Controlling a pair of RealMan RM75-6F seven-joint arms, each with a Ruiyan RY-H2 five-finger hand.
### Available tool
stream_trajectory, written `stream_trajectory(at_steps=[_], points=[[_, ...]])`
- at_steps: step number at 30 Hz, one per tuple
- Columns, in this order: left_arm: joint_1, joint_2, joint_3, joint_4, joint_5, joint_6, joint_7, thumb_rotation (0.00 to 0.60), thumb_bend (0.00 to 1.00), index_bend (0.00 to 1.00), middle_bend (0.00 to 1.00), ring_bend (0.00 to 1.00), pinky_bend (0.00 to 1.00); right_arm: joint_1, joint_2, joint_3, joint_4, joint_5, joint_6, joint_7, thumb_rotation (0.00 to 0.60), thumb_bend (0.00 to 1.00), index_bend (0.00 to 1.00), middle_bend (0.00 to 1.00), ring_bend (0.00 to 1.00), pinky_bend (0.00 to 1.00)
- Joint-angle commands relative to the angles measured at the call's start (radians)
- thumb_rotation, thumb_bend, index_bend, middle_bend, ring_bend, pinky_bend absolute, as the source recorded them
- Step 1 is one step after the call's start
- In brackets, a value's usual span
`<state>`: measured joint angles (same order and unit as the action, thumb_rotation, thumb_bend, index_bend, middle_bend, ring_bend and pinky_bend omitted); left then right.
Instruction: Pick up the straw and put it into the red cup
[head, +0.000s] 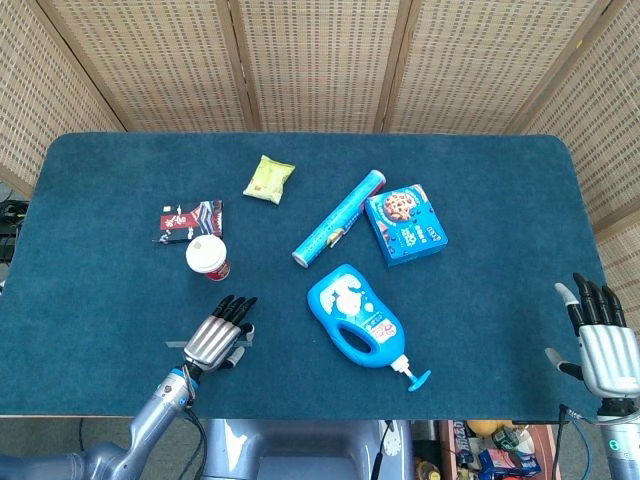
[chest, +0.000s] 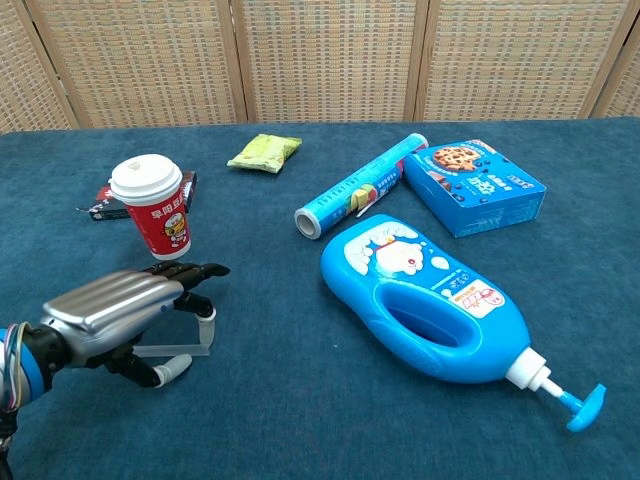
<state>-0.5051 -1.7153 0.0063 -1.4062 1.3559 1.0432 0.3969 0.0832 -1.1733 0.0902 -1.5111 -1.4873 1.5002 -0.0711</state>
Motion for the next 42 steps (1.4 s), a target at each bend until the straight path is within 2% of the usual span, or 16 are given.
stream_trajectory(at_steps=[1, 11, 18, 21, 22, 25, 30, 34, 39, 42], points=[[0.002, -0.009, 0.004, 0.016, 0.012, 0.007, -0.007, 0.600, 0.45, 0.46, 0.00, 0.00, 0.00, 0.000, 0.000, 0.000, 0.000, 0.000, 0.000, 0.001, 0.600, 0.00, 0.00, 0.00, 0.00, 0.00], [0.006, -0.027, 0.007, 0.052, 0.031, 0.014, -0.041, 0.600, 0.45, 0.59, 0.00, 0.00, 0.00, 0.002, 0.000, 0.000, 0.003, 0.003, -0.004, 0.010, 0.600, 0.00, 0.00, 0.00, 0.00, 0.00], [0.008, -0.014, 0.000, 0.030, 0.039, 0.025, -0.061, 0.600, 0.45, 0.60, 0.00, 0.00, 0.00, 0.003, 0.000, 0.000, 0.004, 0.003, -0.008, 0.014, 0.600, 0.00, 0.00, 0.00, 0.00, 0.00], [0.010, 0.015, -0.005, -0.019, 0.064, 0.047, -0.112, 0.600, 0.45, 0.60, 0.00, 0.00, 0.00, 0.003, 0.000, -0.001, 0.003, 0.002, -0.007, 0.015, 0.600, 0.00, 0.00, 0.00, 0.00, 0.00], [0.017, 0.045, -0.024, -0.078, 0.097, 0.096, -0.181, 0.600, 0.45, 0.60, 0.00, 0.00, 0.00, 0.003, 0.000, -0.002, 0.003, 0.002, -0.009, 0.015, 0.600, 0.00, 0.00, 0.00, 0.00, 0.00], [0.024, 0.125, -0.024, -0.147, 0.162, 0.151, -0.294, 0.600, 0.45, 0.60, 0.00, 0.00, 0.00, 0.004, -0.001, -0.003, 0.004, 0.002, -0.011, 0.012, 0.600, 0.00, 0.00, 0.00, 0.00, 0.00], [0.029, 0.195, -0.030, -0.211, 0.206, 0.191, -0.425, 0.600, 0.45, 0.60, 0.00, 0.00, 0.00, 0.006, -0.004, -0.005, 0.003, 0.000, -0.013, 0.003, 0.600, 0.00, 0.00, 0.00, 0.00, 0.00], [0.039, 0.311, -0.057, -0.301, 0.240, 0.256, -0.637, 0.600, 0.45, 0.60, 0.00, 0.00, 0.00, 0.009, -0.010, -0.009, 0.002, -0.002, -0.018, -0.012, 0.600, 0.00, 0.00, 0.00, 0.00, 0.00], [0.032, 0.368, -0.111, -0.294, 0.235, 0.297, -0.844, 0.600, 0.45, 0.60, 0.00, 0.00, 0.00, 0.012, -0.017, -0.011, 0.003, -0.003, -0.024, -0.028, 0.600, 0.00, 0.00, 0.00, 0.00, 0.00], [0.012, 0.378, -0.159, -0.258, 0.183, 0.276, -1.044, 0.600, 0.45, 0.60, 0.00, 0.00, 0.00, 0.015, -0.022, -0.013, 0.004, -0.004, -0.028, -0.041, 0.600, 0.00, 0.00, 0.00, 0.00, 0.00]])
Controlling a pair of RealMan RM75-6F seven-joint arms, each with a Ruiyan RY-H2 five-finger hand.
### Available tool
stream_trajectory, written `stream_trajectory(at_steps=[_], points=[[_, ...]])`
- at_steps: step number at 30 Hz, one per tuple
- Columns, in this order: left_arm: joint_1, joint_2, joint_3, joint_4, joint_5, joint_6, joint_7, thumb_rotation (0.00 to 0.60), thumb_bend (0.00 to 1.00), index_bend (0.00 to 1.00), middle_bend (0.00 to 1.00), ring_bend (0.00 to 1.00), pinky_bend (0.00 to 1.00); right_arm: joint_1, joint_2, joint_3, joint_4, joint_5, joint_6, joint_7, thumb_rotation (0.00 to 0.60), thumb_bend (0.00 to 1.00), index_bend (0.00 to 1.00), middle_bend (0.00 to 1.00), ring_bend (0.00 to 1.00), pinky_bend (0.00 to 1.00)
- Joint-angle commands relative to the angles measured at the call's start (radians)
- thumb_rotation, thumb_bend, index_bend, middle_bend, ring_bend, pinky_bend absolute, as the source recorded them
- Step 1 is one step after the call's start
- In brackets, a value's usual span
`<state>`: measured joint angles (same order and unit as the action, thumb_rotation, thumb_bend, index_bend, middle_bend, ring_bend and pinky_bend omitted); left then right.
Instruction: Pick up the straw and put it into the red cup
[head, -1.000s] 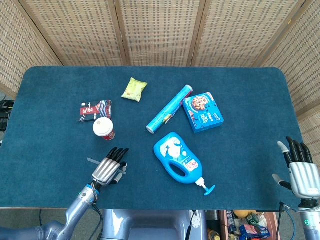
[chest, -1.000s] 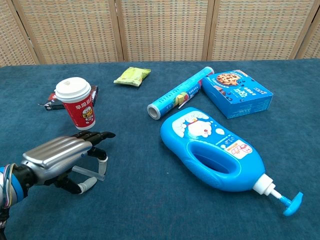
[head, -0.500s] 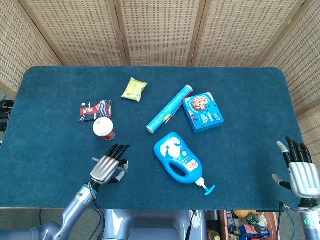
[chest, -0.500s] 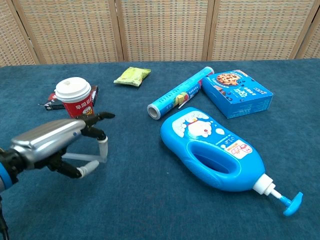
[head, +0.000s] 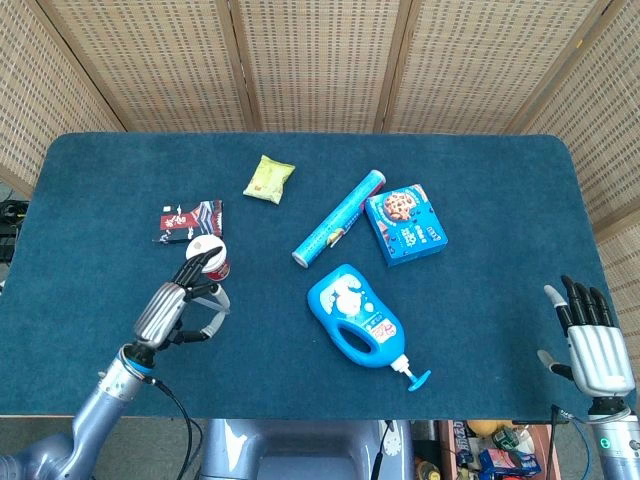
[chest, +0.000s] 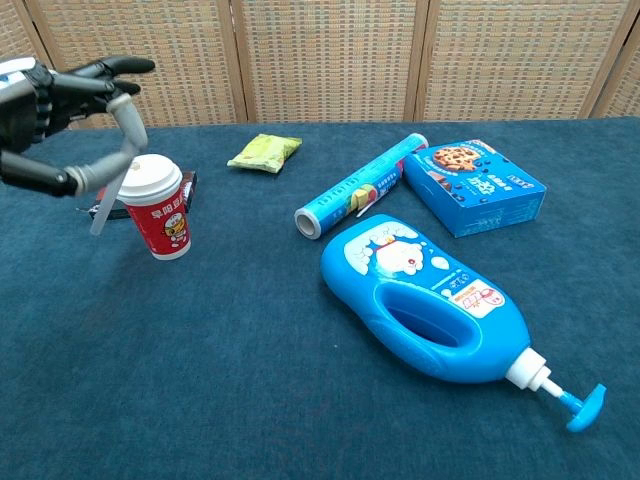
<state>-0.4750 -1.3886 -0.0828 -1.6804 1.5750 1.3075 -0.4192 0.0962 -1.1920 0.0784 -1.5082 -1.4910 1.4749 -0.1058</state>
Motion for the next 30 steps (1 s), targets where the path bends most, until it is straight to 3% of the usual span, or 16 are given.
stream_trajectory(at_steps=[1, 11, 20, 30], points=[[-0.024, 0.052, -0.079, 0.034, -0.043, 0.006, -0.264, 0.600, 0.45, 0.60, 0.00, 0.00, 0.00, 0.002, -0.005, -0.001, 0.001, 0.001, -0.004, -0.010, 0.600, 0.00, 0.00, 0.00, 0.00, 0.00], [-0.061, 0.046, -0.157, 0.128, -0.110, -0.033, -0.589, 0.600, 0.45, 0.60, 0.00, 0.00, 0.00, 0.008, -0.016, 0.004, 0.014, 0.027, -0.025, -0.024, 0.600, 0.00, 0.00, 0.00, 0.00, 0.00], [-0.072, 0.030, -0.194, 0.223, -0.154, -0.057, -0.725, 0.600, 0.45, 0.60, 0.00, 0.00, 0.00, 0.012, -0.019, 0.009, 0.027, 0.046, -0.040, -0.021, 0.600, 0.00, 0.00, 0.00, 0.00, 0.00], [-0.094, -0.008, -0.187, 0.322, -0.141, -0.100, -0.861, 0.600, 0.45, 0.60, 0.00, 0.00, 0.00, 0.019, -0.023, 0.018, 0.041, 0.077, -0.063, -0.016, 0.600, 0.00, 0.00, 0.00, 0.00, 0.00]])
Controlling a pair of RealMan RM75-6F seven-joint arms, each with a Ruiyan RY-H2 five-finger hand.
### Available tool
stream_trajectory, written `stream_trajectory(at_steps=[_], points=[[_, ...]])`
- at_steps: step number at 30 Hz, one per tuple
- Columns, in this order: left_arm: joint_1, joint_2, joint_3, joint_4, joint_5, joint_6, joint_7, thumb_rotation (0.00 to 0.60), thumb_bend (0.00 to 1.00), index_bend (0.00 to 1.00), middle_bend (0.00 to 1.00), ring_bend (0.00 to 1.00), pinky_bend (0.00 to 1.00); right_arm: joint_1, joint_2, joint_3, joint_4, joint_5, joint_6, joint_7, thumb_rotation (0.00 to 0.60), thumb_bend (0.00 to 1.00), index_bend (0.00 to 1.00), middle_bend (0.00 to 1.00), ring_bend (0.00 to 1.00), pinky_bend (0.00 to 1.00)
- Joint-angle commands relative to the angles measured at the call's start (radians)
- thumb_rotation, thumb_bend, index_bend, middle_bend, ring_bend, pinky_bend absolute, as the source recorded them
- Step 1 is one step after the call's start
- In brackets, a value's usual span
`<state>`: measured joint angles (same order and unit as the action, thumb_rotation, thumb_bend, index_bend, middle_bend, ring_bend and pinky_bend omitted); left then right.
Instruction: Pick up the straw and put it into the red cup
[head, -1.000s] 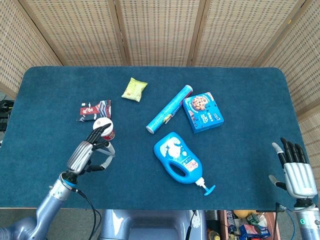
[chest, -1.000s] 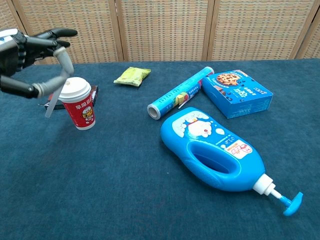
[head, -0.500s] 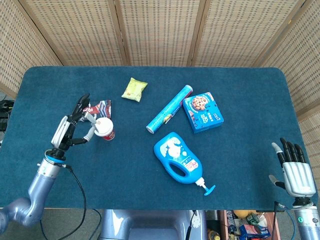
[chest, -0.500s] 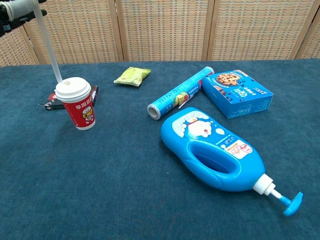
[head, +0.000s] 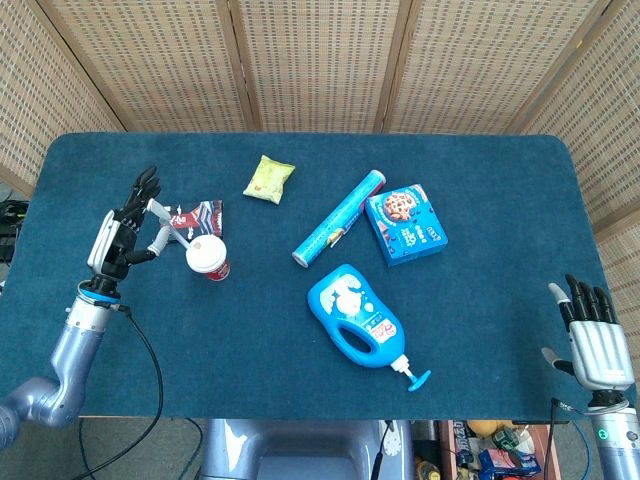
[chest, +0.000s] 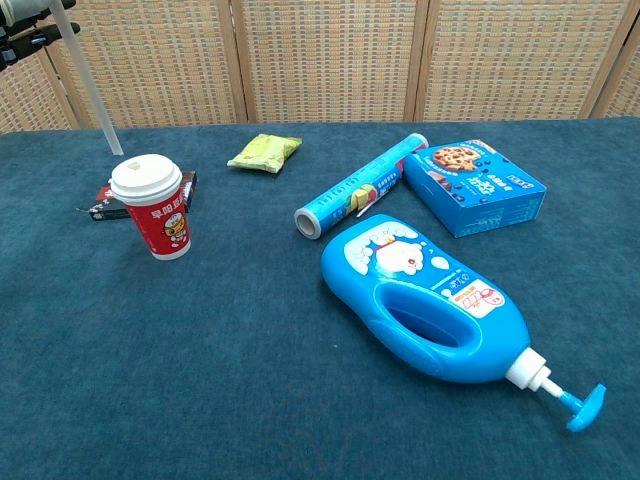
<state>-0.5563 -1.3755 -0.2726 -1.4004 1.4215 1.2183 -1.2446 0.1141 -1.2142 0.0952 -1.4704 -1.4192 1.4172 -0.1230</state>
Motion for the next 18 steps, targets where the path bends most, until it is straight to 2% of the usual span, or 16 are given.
stream_trajectory(at_steps=[1, 8, 18], points=[[-0.016, -0.027, 0.002, 0.051, 0.013, -0.012, -0.035, 0.600, 0.45, 0.60, 0.00, 0.00, 0.00, 0.002, -0.001, 0.002, 0.004, 0.007, -0.007, 0.001, 0.600, 0.00, 0.00, 0.00, 0.00, 0.00], [-0.035, -0.038, -0.009, 0.072, -0.006, -0.042, -0.046, 0.600, 0.45, 0.60, 0.00, 0.00, 0.00, 0.004, -0.002, 0.005, 0.009, 0.016, -0.012, 0.006, 0.600, 0.00, 0.00, 0.00, 0.00, 0.00], [-0.031, -0.053, -0.008, 0.102, -0.005, -0.032, -0.066, 0.600, 0.45, 0.60, 0.00, 0.00, 0.00, 0.009, -0.007, 0.003, 0.020, 0.022, -0.024, 0.007, 0.600, 0.00, 0.00, 0.00, 0.00, 0.00]])
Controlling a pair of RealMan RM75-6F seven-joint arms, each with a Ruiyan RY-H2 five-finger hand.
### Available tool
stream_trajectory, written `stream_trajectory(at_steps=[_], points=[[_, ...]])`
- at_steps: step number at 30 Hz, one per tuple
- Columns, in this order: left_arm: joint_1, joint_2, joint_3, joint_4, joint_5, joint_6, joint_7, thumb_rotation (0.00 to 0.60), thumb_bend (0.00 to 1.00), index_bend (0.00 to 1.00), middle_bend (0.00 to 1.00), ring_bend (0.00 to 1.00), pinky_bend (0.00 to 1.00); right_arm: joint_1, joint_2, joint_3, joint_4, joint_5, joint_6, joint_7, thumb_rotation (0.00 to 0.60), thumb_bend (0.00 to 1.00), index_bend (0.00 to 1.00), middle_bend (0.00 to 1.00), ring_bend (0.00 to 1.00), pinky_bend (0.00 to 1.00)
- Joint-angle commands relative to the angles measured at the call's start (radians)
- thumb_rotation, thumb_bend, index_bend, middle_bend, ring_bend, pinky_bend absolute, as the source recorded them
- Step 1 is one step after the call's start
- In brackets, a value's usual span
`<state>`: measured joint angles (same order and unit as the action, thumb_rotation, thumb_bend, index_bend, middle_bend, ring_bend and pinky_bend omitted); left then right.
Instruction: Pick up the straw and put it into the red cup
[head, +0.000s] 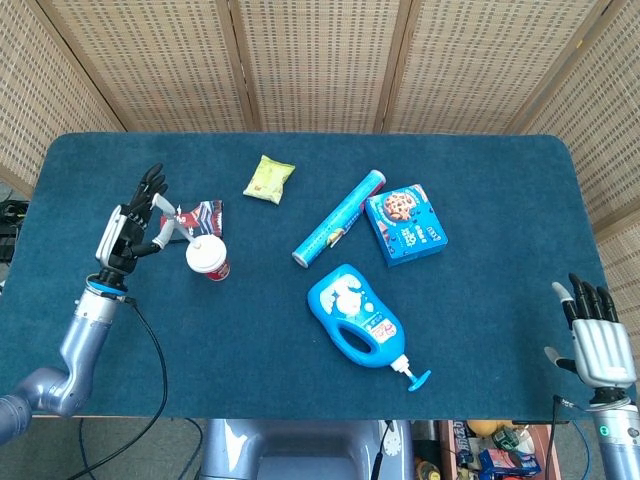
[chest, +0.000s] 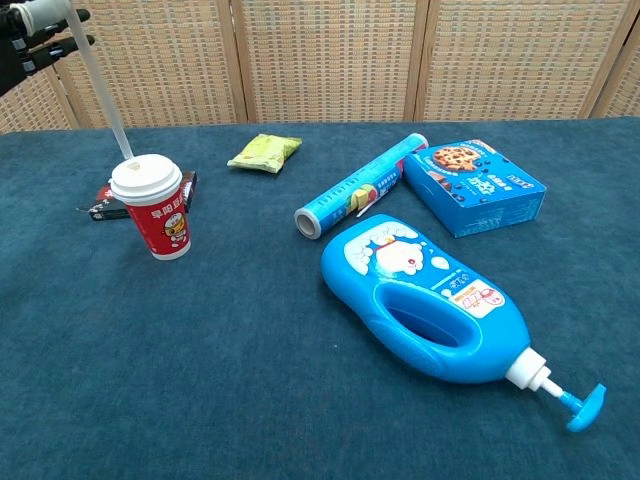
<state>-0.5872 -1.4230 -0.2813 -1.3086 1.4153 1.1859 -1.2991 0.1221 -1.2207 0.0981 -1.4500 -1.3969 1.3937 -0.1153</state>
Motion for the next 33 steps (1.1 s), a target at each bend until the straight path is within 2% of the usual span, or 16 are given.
stream_trajectory(at_steps=[1, 33], points=[[-0.001, -0.008, 0.001, 0.013, 0.001, 0.000, -0.014, 0.600, 0.45, 0.60, 0.00, 0.00, 0.00, 0.001, -0.001, 0.000, 0.000, 0.000, -0.001, -0.001, 0.600, 0.00, 0.00, 0.00, 0.00, 0.00], [-0.026, -0.070, 0.014, 0.119, 0.000, -0.041, -0.103, 0.600, 0.45, 0.60, 0.00, 0.00, 0.00, 0.004, -0.003, -0.001, 0.008, 0.013, -0.012, -0.002, 0.600, 0.00, 0.00, 0.00, 0.00, 0.00]])
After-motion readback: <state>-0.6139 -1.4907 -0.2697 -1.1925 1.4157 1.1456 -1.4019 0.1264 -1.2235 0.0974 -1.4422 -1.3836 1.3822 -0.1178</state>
